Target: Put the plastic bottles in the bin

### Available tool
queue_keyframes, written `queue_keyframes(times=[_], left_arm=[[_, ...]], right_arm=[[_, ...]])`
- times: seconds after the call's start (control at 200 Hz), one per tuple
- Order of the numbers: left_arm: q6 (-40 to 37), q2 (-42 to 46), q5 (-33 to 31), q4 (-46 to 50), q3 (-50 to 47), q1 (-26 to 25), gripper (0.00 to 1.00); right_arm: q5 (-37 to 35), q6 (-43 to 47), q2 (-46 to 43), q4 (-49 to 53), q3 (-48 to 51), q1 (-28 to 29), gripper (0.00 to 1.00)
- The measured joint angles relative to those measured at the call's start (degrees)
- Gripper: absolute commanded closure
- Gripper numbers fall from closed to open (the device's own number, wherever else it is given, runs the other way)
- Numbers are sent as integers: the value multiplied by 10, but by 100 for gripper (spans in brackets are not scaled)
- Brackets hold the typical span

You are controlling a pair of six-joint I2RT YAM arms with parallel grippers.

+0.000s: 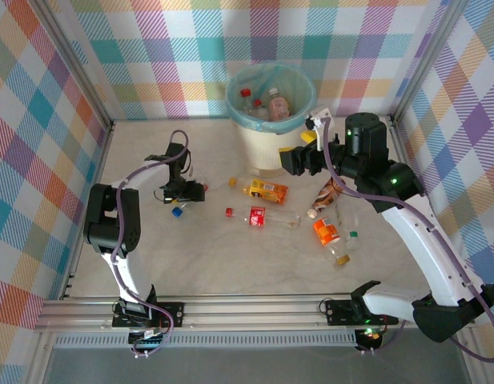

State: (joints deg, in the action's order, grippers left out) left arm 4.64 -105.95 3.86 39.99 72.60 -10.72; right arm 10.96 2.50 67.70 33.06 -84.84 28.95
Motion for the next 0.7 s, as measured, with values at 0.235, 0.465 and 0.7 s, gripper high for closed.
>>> queue_keyframes(times=[0.235, 0.465, 0.7], left_arm=[[0, -8, 1, 2, 0, 0, 28], [-9, -10, 2, 4, 5, 0, 38], [-13, 5, 0, 4, 5, 0, 39]], right_arm=[[0, 1, 0, 2, 8, 0, 19], [0, 1, 0, 2, 8, 0, 20], [-6, 1, -9, 7, 8, 0, 20]])
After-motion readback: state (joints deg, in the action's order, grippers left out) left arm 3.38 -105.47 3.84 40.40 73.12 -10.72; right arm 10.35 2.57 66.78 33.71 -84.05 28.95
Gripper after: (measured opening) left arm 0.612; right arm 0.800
